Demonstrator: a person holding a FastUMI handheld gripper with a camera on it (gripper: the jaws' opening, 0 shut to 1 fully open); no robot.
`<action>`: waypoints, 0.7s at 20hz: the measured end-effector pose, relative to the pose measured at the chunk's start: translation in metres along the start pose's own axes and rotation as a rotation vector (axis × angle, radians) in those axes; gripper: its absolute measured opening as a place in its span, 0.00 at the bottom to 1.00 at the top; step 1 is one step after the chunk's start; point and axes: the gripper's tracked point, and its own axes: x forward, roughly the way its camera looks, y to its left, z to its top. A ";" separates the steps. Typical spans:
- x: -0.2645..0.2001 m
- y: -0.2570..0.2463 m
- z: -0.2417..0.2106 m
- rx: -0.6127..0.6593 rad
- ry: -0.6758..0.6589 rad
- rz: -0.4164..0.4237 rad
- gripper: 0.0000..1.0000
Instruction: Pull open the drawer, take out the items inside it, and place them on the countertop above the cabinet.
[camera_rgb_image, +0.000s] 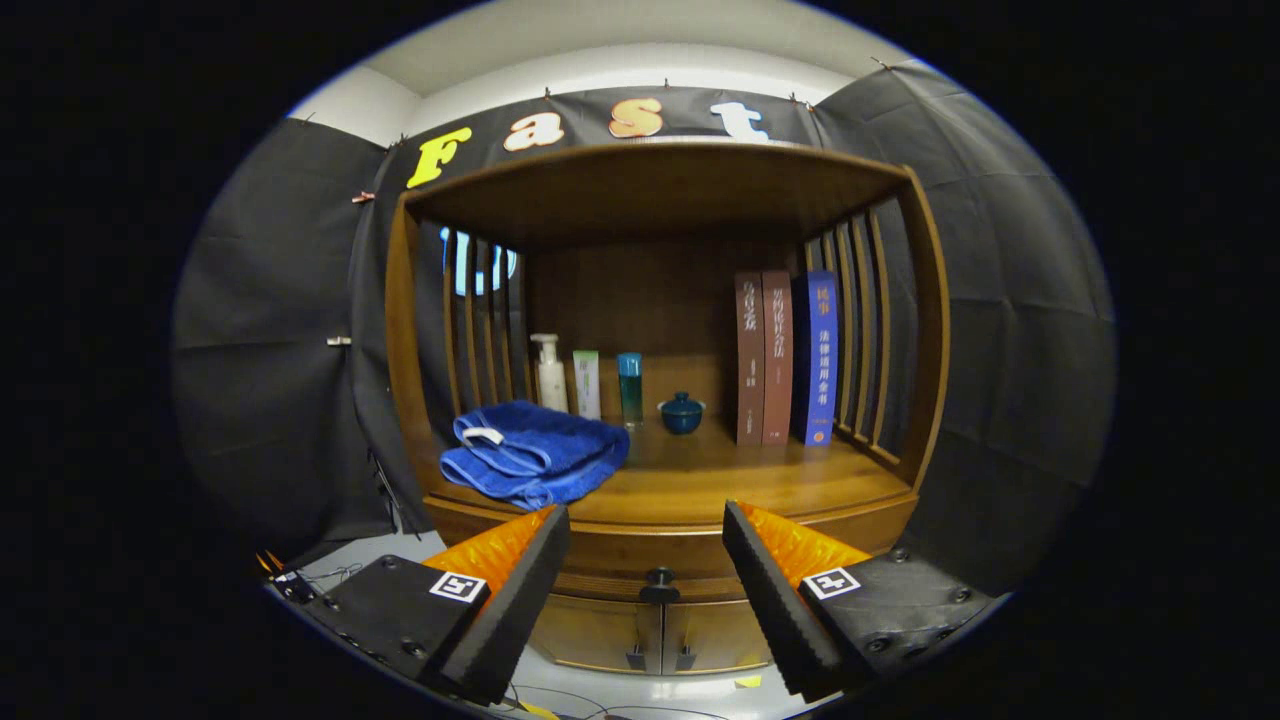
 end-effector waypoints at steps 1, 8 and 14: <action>0.010 -0.002 -0.012 -0.004 0.020 -0.006 0.99; 0.066 -0.004 -0.095 0.035 0.155 -0.025 1.00; 0.097 -0.010 -0.136 0.013 0.234 -0.054 0.89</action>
